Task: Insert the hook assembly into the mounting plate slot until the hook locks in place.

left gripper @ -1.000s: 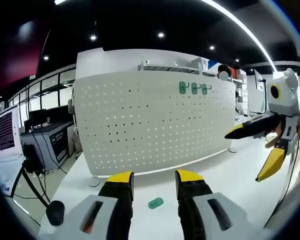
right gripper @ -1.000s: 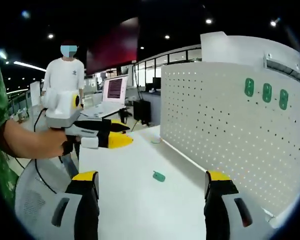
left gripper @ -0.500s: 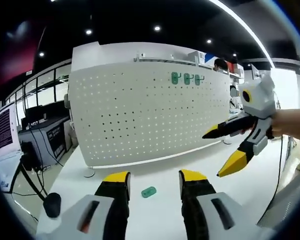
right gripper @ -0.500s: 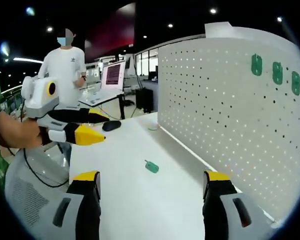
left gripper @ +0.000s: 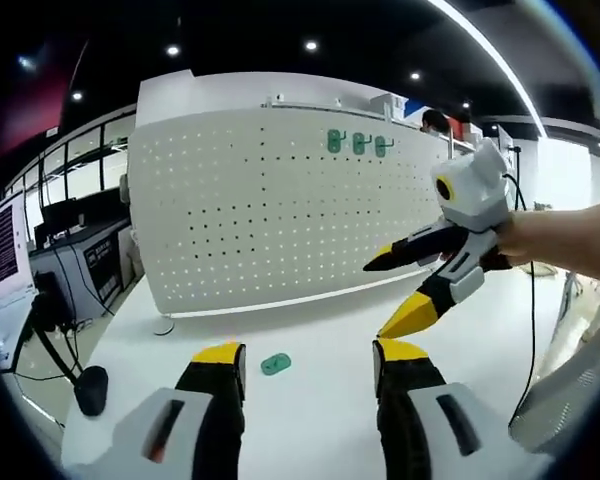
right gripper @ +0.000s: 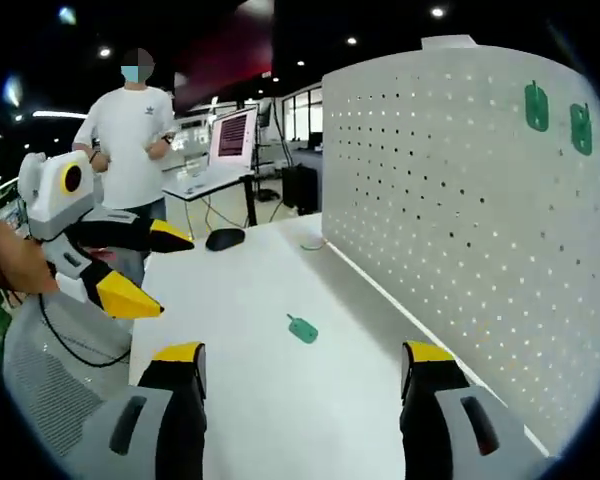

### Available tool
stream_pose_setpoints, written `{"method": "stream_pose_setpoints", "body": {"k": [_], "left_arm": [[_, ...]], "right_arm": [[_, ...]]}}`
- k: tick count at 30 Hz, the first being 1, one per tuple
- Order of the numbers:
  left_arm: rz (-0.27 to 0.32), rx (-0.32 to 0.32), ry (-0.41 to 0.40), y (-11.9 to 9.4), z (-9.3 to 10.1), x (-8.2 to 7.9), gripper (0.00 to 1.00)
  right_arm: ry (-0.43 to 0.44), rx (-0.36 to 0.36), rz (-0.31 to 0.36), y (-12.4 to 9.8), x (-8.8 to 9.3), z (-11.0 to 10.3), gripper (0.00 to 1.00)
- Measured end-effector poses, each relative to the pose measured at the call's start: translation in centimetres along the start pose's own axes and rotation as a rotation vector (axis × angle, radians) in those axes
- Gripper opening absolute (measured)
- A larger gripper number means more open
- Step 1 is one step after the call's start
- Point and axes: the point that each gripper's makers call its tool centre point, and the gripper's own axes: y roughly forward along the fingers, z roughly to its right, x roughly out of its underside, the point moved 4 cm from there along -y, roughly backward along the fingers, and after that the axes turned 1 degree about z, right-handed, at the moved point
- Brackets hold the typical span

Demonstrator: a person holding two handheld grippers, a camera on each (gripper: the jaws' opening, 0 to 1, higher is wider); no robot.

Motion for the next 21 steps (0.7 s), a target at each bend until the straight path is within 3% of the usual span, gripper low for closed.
{"method": "stream_pose_setpoints", "body": {"k": [13, 21], "left_arm": [[-0.080, 0.091, -0.067, -0.6, 1.7, 1.5, 0.84], [-0.098, 0.126, -0.094, -0.7, 2.6, 2.1, 0.92]], "right_arm": [[0.004, -0.030, -0.037, 1.5, 0.9, 0.8, 0.80], [0.000, -0.050, -0.056, 3.2, 0.8, 1.4, 0.75]]}}
